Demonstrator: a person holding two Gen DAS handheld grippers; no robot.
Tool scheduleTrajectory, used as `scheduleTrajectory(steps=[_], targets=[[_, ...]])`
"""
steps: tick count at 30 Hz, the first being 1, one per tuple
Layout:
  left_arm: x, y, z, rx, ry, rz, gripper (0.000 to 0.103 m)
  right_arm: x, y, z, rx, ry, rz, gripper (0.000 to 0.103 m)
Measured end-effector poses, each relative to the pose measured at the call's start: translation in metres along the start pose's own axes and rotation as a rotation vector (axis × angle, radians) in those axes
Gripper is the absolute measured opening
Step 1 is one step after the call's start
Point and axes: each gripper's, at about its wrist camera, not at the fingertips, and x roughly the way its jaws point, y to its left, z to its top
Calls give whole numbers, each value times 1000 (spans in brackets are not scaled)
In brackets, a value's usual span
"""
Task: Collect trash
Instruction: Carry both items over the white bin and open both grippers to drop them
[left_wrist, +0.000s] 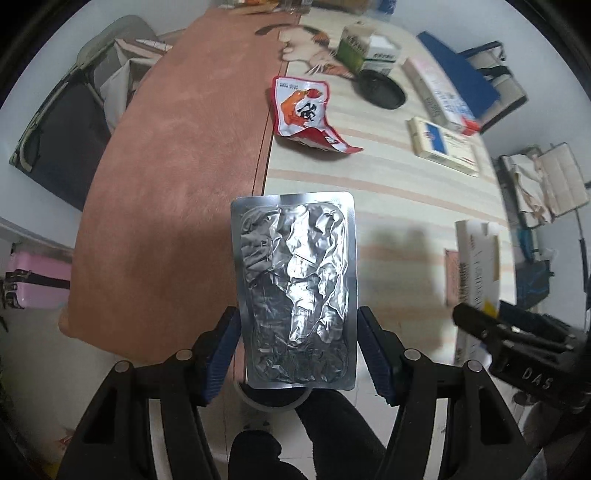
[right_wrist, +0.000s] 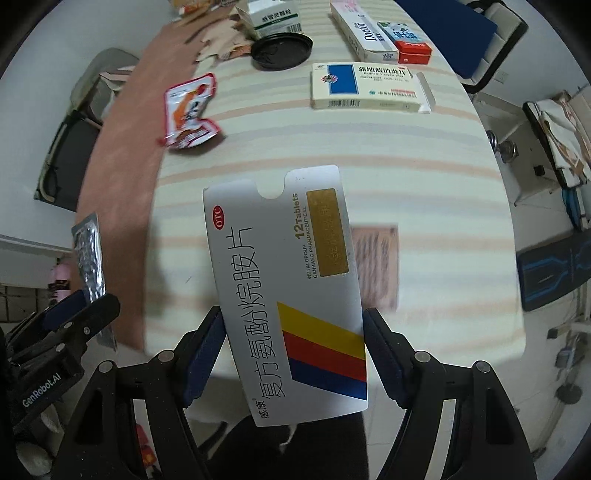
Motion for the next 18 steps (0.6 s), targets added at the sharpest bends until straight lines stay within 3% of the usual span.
scheduleTrajectory(steps=[4,9,14,18], targets=[[-22,8,-25,21,0,-69,60,-3,17,-56,49,-26,19,76],[-16,22,-86,42,71,-161,60,8,25,-144,160,3,56,76],[37,44,-143,28,208,-201,60,62,26,-222,246,95,61,76],[102,62,-172,-9,294,-206,60,136,18,-266,316,166,70,76]])
